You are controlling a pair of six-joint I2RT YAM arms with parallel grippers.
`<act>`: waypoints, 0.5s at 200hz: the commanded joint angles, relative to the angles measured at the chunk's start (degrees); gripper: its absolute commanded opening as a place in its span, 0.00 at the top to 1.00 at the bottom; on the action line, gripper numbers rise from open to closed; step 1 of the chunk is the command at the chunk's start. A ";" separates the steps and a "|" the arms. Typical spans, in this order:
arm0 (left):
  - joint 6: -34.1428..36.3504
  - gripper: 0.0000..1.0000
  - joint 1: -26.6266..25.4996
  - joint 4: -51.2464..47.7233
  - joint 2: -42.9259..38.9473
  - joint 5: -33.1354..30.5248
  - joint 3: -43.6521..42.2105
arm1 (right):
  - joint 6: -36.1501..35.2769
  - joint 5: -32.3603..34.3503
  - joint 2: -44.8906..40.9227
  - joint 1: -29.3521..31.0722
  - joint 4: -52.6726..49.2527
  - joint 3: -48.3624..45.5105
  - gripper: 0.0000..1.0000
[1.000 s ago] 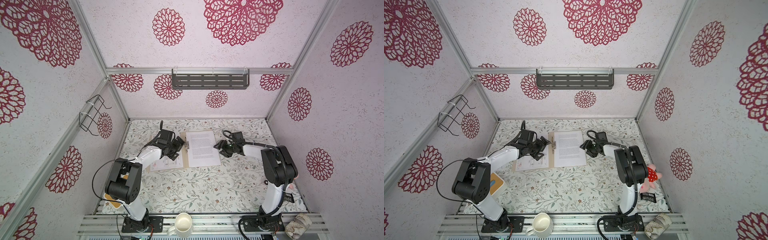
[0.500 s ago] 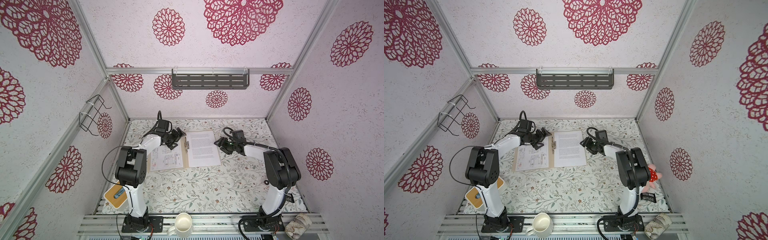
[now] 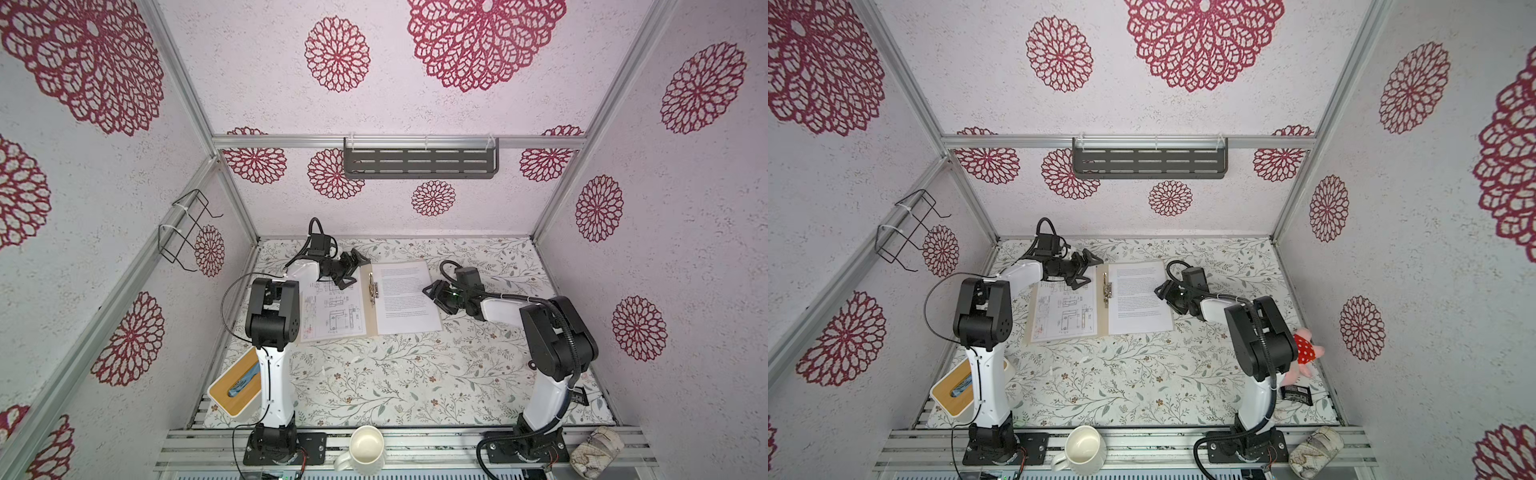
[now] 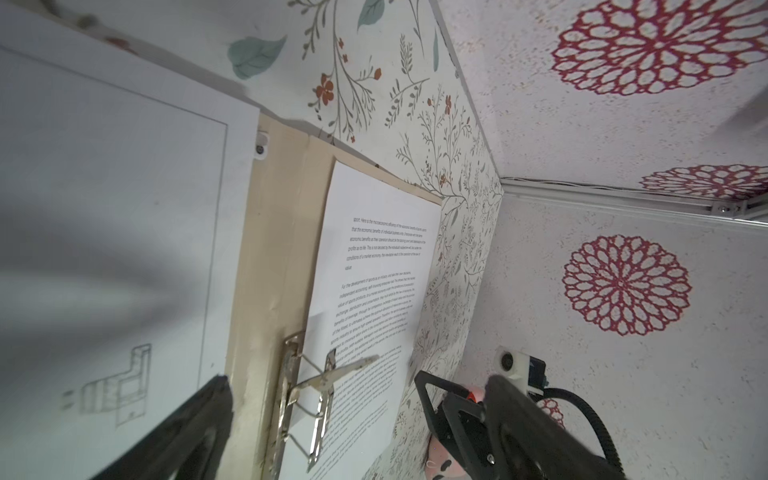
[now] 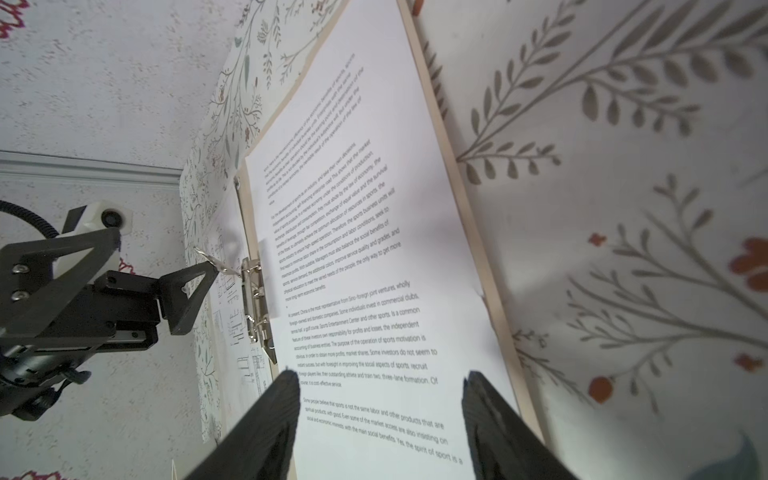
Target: Put the files into the folder
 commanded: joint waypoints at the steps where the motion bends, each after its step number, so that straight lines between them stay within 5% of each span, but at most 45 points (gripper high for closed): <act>1: 0.44 0.04 0.19 4.13 1.75 4.90 2.37 | 1.88 3.05 -2.47 0.84 2.68 0.26 0.35; 100: -5.27 0.09 0.19 13.30 6.79 11.59 4.79 | 3.66 6.36 -1.47 3.48 2.25 1.44 0.35</act>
